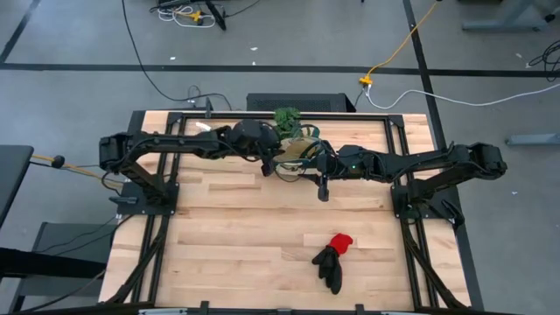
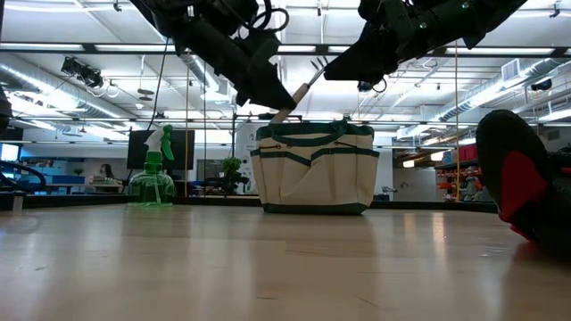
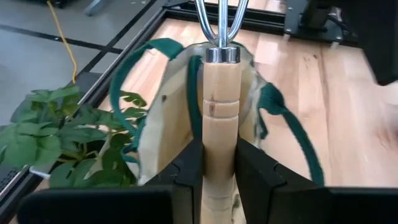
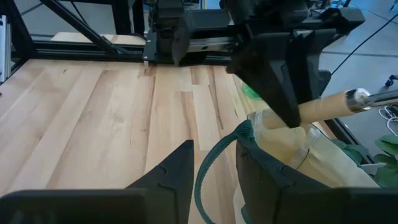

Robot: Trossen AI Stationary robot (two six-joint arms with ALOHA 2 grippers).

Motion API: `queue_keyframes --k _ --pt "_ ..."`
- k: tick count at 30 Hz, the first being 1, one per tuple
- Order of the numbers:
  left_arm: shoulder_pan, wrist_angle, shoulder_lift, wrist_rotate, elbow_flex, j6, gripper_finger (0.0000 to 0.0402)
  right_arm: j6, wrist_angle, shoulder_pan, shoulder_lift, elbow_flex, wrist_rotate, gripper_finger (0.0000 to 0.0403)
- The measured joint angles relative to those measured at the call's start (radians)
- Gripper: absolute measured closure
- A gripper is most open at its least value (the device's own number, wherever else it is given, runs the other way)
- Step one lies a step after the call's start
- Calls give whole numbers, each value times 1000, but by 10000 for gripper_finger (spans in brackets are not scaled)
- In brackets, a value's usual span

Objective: Pick & Place Garden tools in Gardening bag
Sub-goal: Put the brown hand rake into the green gardening bag, then put the red gloves into the green gardening bag

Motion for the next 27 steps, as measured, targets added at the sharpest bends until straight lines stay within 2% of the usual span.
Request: queue_keyframes --k 6,13,27 --pt "1 -1 0 -4 0 0 326 0 0 0 0 0 0 279" --pt "0 -1 0 -3 0 -5 285 0 0 0 0 0 0 279" --pt "1 -2 0 -3 0 -9 327 0 -1 0 0 0 0 279"
